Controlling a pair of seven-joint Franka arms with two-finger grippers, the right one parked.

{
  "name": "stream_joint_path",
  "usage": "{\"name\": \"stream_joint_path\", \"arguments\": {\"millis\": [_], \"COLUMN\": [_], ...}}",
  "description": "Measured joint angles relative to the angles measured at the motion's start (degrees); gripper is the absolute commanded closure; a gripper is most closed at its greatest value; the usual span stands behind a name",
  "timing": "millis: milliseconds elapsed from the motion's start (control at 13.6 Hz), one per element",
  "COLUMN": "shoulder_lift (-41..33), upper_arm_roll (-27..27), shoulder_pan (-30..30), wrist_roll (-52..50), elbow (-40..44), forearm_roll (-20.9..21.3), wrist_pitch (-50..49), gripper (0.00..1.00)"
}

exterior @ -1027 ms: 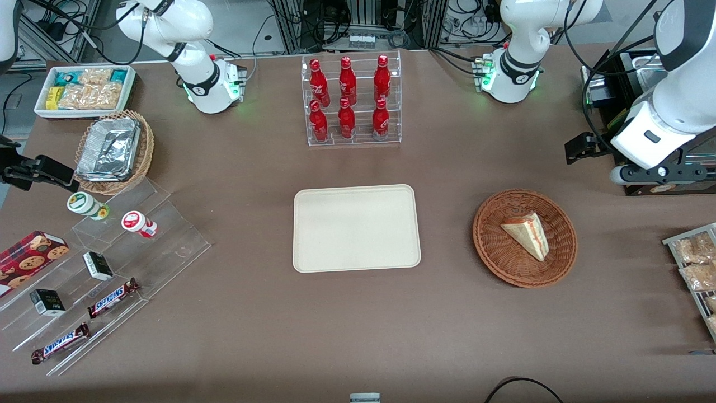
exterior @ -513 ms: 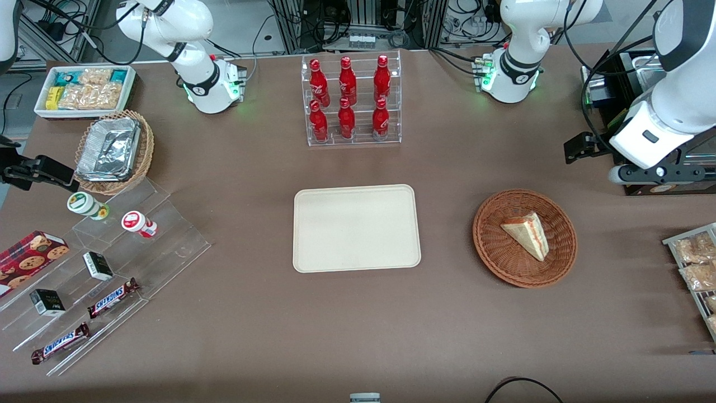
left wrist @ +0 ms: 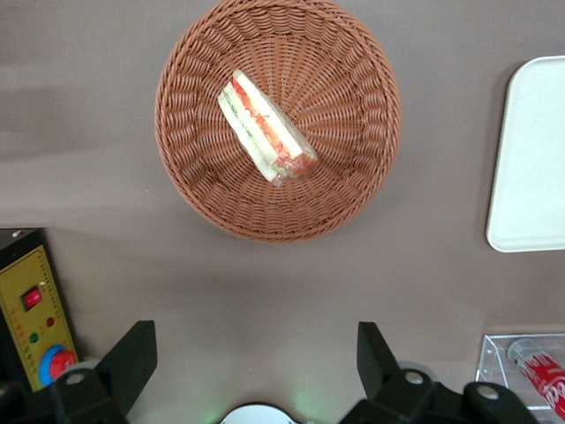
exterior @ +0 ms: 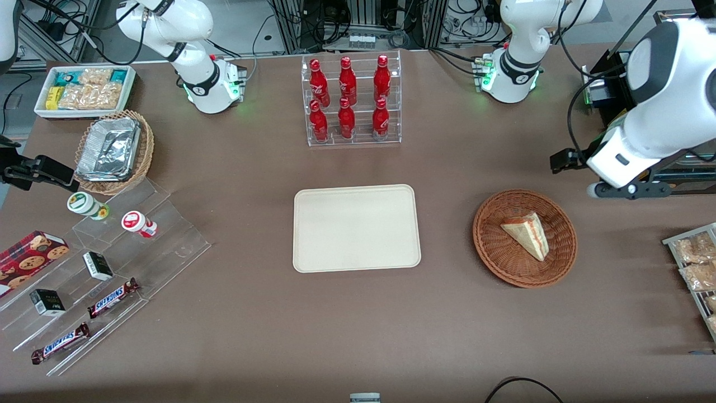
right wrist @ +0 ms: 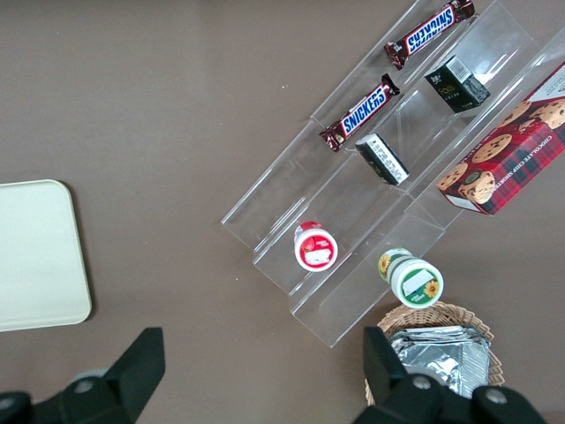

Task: Place sandwich from basket to tray
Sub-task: 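Lower the open left gripper onto the wrapped sandwich and close it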

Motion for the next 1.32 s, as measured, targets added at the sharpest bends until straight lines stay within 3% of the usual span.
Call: {"name": "stream_joint_path", "arguments": {"millis": [880,1320], "shoulder_lift": [1.8,2.9], "upper_arm_roll": [0.5,0.5], "shoulder_pan": [1.4,1.5], "wrist_roll": [-0.4,-12.4], "elbow": [-14.6,-18.0], "forearm_roll": [0.0,0.0], "wrist_pitch": [18.7,26.4], "gripper": [0.00,0.00]}}
